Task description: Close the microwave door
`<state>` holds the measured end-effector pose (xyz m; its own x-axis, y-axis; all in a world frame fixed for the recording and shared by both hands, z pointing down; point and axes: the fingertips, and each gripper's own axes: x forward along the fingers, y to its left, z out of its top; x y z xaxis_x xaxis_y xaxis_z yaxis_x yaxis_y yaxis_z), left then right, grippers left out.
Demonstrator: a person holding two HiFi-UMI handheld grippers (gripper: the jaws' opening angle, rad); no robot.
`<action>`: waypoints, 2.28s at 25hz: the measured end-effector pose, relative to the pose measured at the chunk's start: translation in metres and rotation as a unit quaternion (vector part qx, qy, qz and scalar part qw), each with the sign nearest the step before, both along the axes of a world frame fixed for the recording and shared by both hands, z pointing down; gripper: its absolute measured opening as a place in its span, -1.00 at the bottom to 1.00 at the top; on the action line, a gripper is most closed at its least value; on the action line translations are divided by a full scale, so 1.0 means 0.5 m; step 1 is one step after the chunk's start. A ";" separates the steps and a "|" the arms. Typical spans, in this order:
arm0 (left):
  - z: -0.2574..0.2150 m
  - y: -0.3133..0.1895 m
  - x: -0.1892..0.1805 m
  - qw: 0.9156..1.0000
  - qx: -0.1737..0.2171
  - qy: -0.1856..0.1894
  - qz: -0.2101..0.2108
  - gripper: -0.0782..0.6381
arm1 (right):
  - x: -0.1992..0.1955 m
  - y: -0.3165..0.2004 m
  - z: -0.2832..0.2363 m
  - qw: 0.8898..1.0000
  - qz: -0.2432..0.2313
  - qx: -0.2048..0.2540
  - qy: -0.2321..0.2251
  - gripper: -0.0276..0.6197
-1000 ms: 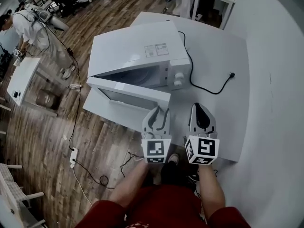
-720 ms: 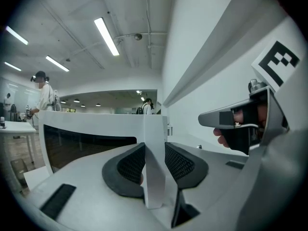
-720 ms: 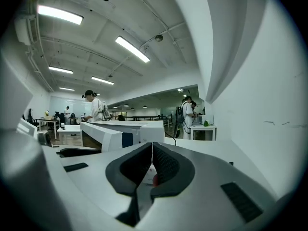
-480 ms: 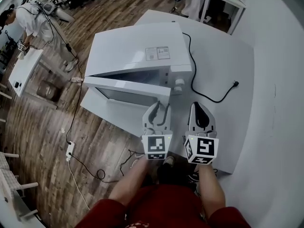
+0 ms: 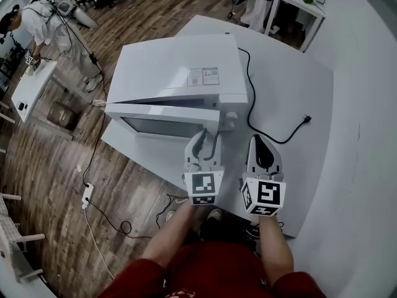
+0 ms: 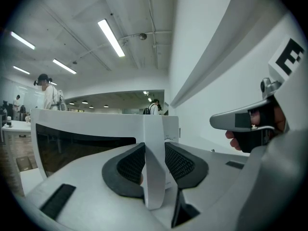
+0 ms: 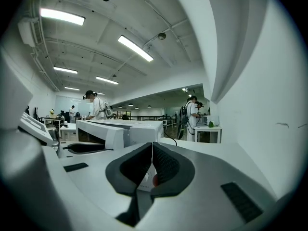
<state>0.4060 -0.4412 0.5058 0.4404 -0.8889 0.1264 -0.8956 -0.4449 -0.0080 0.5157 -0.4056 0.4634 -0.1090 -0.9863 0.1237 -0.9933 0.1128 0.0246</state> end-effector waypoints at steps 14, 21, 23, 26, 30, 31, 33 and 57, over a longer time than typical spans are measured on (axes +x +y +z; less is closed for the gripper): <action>-0.004 -0.057 0.013 1.000 0.000 0.001 -0.021 -0.38 | 0.013 -0.025 0.013 1.000 -0.013 -0.005 -0.003 -0.83; -0.004 -0.068 0.014 1.000 0.002 -0.005 -0.025 -0.38 | 0.015 -0.031 0.017 1.000 -0.016 -0.005 -0.007 -0.83; -0.003 -0.075 0.015 1.000 -0.002 -0.003 -0.026 -0.38 | 0.016 -0.031 0.017 1.000 -0.016 -0.005 -0.006 -0.83; -0.003 -0.084 0.018 1.000 -0.007 0.000 -0.028 -0.38 | 0.019 -0.030 0.018 1.000 -0.015 -0.005 -0.006 -0.83; 0.000 -0.098 0.020 1.000 -0.013 -0.001 -0.026 -0.38 | 0.020 -0.028 0.021 1.000 -0.015 -0.007 -0.003 -0.83; 0.000 -0.102 0.020 1.000 -0.014 -0.002 -0.026 -0.38 | 0.021 -0.028 0.021 1.000 -0.015 -0.007 -0.003 -0.83; 0.000 -0.102 0.020 1.000 -0.011 -0.005 -0.024 -0.38 | 0.020 -0.027 0.021 1.000 -0.015 -0.007 -0.002 -0.83; -0.035 -0.045 -0.008 1.000 -0.006 -0.017 -0.011 -0.38 | -0.025 0.005 -0.026 1.000 -0.013 0.012 -0.007 -0.83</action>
